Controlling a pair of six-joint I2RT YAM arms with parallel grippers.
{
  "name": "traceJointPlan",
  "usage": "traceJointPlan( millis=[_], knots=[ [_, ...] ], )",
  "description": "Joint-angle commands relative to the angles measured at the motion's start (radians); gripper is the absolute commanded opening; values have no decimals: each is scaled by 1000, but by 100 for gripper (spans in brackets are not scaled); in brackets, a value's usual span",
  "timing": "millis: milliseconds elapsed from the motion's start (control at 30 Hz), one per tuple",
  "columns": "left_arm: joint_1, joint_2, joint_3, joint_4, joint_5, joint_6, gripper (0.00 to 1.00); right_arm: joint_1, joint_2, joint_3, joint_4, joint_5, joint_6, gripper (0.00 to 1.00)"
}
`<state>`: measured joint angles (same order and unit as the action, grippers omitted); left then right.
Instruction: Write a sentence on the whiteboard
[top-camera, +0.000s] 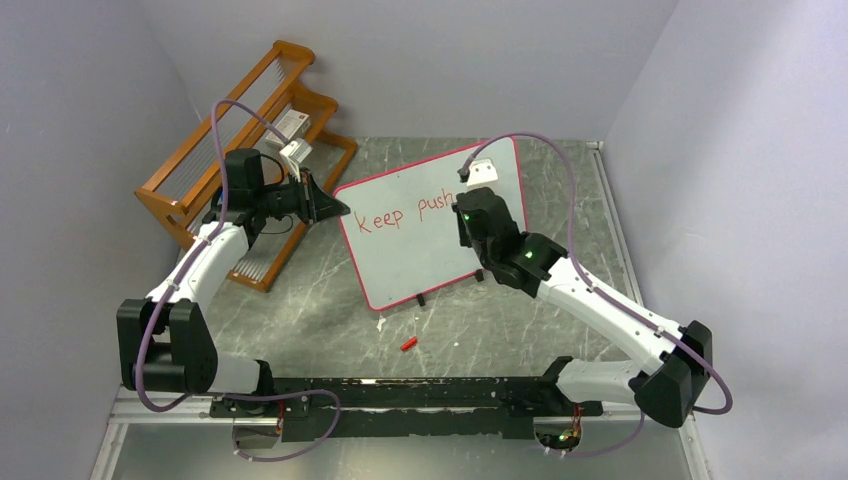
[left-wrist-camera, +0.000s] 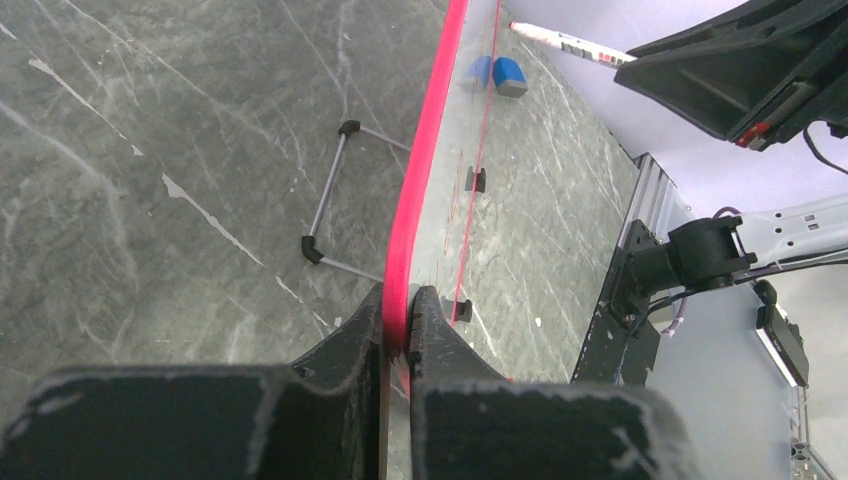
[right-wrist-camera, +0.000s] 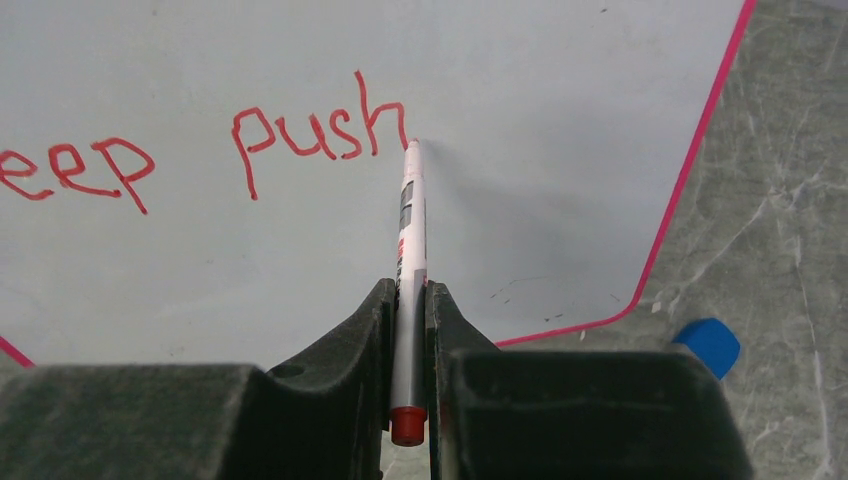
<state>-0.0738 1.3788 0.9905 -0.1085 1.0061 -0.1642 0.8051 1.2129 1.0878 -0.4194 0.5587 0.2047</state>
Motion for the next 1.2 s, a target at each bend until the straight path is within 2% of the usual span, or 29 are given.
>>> traceJointPlan(
  millis=[0,367,1167],
  knots=[
    [-27,39,-12,-68,-106,117,5,-21,-31,-6,35,18,-13,0],
    [-26,39,-13,-67,-102,115,5,-56,-13,-12,105,-42,-24,0],
    [-27,42,-11,-68,-97,117,5,-79,45,-2,127,-81,-25,0]
  ],
)
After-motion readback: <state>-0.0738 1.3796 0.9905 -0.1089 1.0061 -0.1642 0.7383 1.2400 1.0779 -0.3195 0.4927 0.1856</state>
